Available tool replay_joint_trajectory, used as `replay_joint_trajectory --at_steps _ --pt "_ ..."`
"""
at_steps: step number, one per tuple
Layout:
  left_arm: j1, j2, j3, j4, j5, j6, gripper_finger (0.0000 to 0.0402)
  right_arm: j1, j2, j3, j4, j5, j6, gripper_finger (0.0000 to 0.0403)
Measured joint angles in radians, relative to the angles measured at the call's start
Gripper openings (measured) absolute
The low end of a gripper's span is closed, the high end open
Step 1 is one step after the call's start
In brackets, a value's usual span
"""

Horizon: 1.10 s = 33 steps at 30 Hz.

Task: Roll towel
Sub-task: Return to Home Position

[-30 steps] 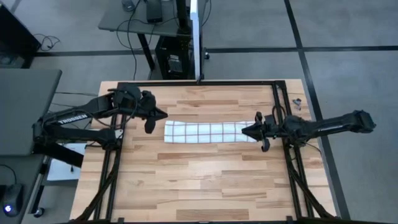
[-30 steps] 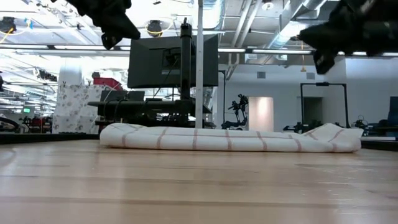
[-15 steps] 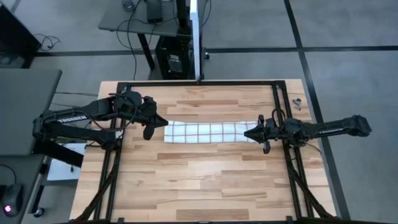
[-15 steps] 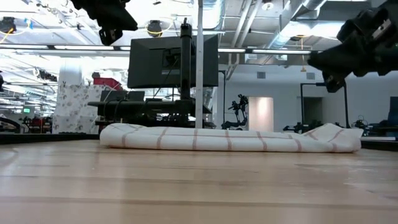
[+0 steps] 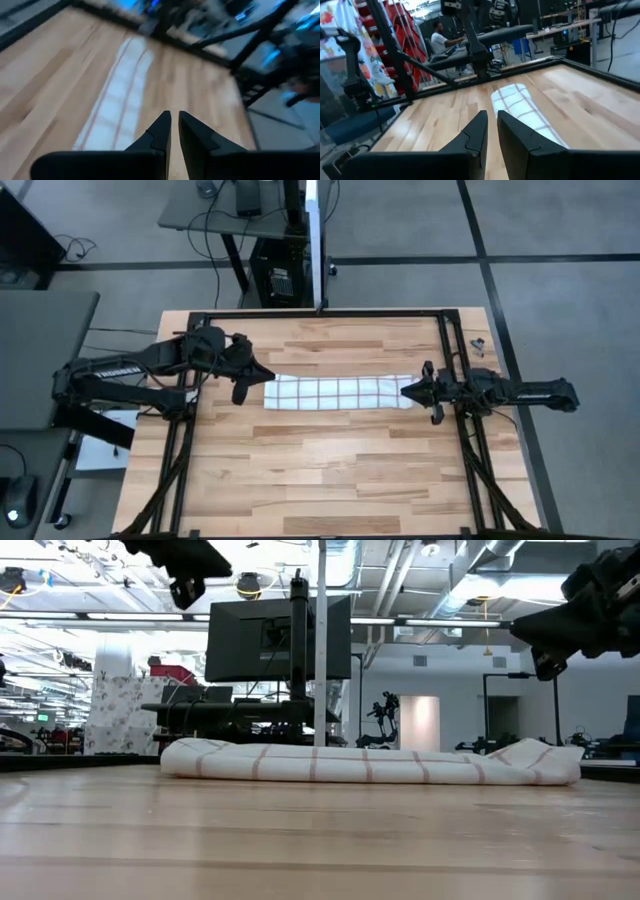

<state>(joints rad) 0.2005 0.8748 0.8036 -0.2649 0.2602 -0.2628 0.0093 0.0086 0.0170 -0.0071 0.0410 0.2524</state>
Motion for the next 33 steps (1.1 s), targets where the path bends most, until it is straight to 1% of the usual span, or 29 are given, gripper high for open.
replay_joint_trajectory --at_steps 3,6,9,13,17,21,24,28,33 --pt "0.000 -0.022 -0.098 0.190 0.051 0.032 0.0019 0.001 0.007 0.000 -0.001 0.000 0.008 0.0038" --pt "0.000 -0.046 -0.230 0.365 0.053 0.042 0.0019 0.001 0.005 0.000 -0.001 0.000 0.009 0.0038" --pt "0.000 -0.062 -0.365 0.500 0.053 0.031 0.0019 0.001 0.004 0.000 0.002 0.001 0.009 0.0038" --pt "0.000 -0.089 -0.514 0.615 0.052 0.012 0.0019 0.001 0.004 0.000 0.004 0.002 0.009 0.0038" --pt "0.000 -0.120 -0.619 0.659 0.053 0.010 0.0019 0.001 0.004 0.000 0.005 0.003 0.009 0.0038" --pt "0.000 -0.179 -0.690 0.687 0.054 0.045 0.0019 0.001 0.004 0.000 0.007 0.004 0.010 0.0038" --pt "0.000 -0.237 -0.738 0.703 0.094 0.066 0.0019 0.001 0.004 0.000 0.009 0.005 0.010 0.0038" --pt "0.000 -0.329 -0.785 0.724 0.165 0.075 0.0019 0.001 0.004 0.000 0.009 0.006 0.011 0.0038" --pt "0.000 -0.444 -0.791 0.717 0.163 0.068 0.0019 0.001 0.004 0.000 0.011 0.006 0.011 0.0038"
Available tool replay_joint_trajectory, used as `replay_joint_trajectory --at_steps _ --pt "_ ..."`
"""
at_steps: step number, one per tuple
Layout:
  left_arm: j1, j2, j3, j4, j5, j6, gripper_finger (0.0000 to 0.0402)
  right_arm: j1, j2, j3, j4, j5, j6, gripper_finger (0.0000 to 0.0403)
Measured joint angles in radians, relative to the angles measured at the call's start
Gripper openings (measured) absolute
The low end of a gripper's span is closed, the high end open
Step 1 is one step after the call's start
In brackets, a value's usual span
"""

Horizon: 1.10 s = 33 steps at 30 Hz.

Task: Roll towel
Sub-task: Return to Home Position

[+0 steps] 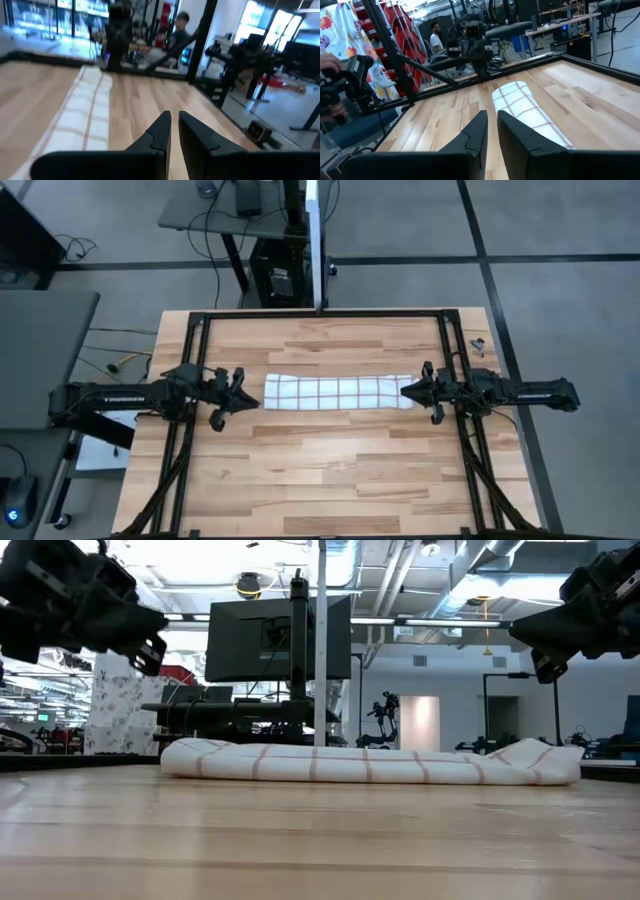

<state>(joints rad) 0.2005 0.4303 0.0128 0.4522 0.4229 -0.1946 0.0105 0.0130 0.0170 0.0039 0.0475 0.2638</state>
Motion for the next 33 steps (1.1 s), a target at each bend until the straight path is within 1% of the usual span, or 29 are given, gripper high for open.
replay_joint_trajectory --at_steps 2,4,11,15,17,19,22,24,28,33 --pt "0.001 -0.045 -0.001 -0.009 -0.025 -0.009 0.0019 0.000 0.000 0.000 -0.001 0.000 0.000 0.0038" --pt "0.004 -0.084 -0.001 -0.033 -0.086 -0.023 0.0019 0.000 0.000 0.000 0.000 0.000 0.000 0.0038" --pt "-0.004 -0.227 -0.003 -0.287 -0.310 -0.052 0.0019 0.000 0.000 0.000 0.000 0.000 0.000 0.0038" --pt "-0.023 -0.318 -0.004 -0.344 -0.368 -0.013 0.0019 0.000 0.000 0.000 0.000 0.000 -0.001 0.0038" --pt "-0.032 -0.371 -0.004 -0.372 -0.379 -0.011 0.0019 0.000 0.000 0.000 0.000 0.000 -0.001 0.0038" --pt "-0.044 -0.426 -0.005 -0.411 -0.417 -0.021 0.0019 0.000 0.000 0.000 0.000 0.000 -0.001 0.0038" --pt "-0.058 -0.429 -0.005 -0.402 -0.495 -0.027 0.0019 0.000 0.000 0.000 0.000 -0.001 -0.002 0.0038" --pt "-0.065 -0.430 -0.005 -0.367 -0.516 0.004 0.0019 0.000 0.000 0.000 0.000 -0.001 -0.002 0.0038" --pt "-0.067 -0.429 -0.005 -0.395 -0.520 0.055 0.0019 0.000 0.001 0.000 0.000 -0.001 -0.002 0.0038" --pt "-0.067 -0.428 -0.005 -0.427 -0.517 -0.005 0.0019 0.000 0.001 0.000 0.000 -0.001 -0.002 0.0038"
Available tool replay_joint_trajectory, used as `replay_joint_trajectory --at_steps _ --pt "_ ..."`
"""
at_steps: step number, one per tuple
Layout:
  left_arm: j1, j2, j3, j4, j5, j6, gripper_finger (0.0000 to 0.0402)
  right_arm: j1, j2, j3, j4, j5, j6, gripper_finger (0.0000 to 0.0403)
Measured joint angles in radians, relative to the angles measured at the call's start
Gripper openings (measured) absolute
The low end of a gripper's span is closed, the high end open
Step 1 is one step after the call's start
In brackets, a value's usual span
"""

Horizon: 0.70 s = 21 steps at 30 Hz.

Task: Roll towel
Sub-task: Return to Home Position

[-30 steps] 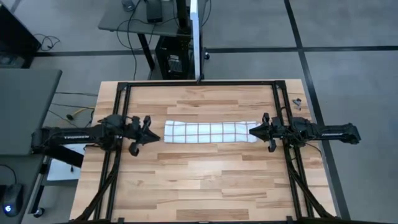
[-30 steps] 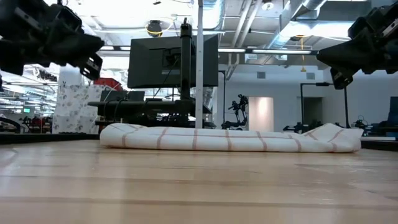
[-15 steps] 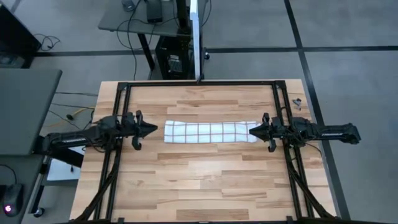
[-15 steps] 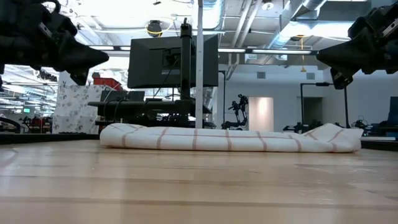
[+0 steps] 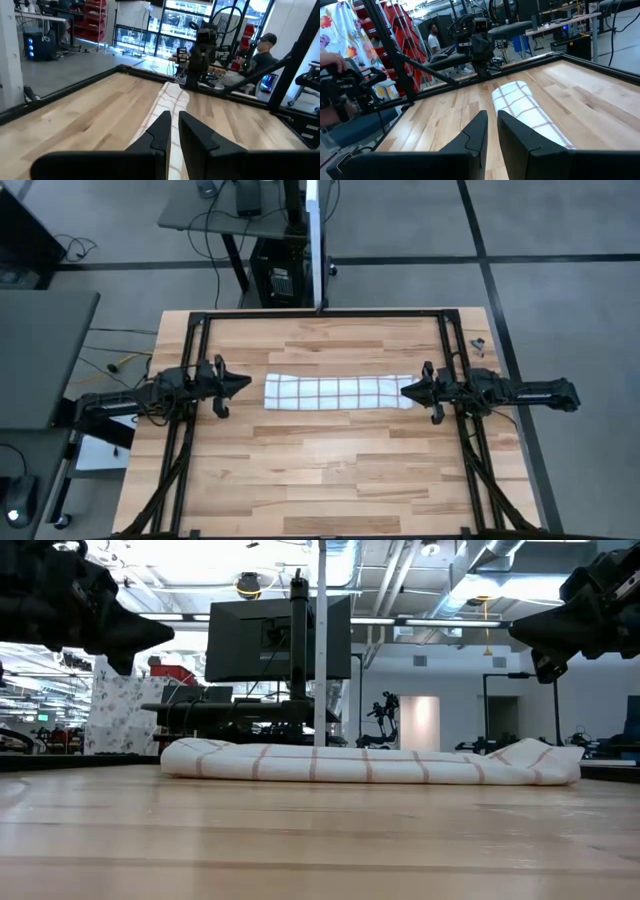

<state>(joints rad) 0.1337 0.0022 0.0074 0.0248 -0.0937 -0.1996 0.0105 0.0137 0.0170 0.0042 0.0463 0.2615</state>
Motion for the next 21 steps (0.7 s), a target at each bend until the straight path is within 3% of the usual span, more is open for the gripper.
replay_joint_trajectory --at_steps 21 --pt "0.000 0.006 0.000 -0.001 0.000 0.020 0.0019 0.000 0.000 0.000 0.000 -0.001 0.001 0.0038"
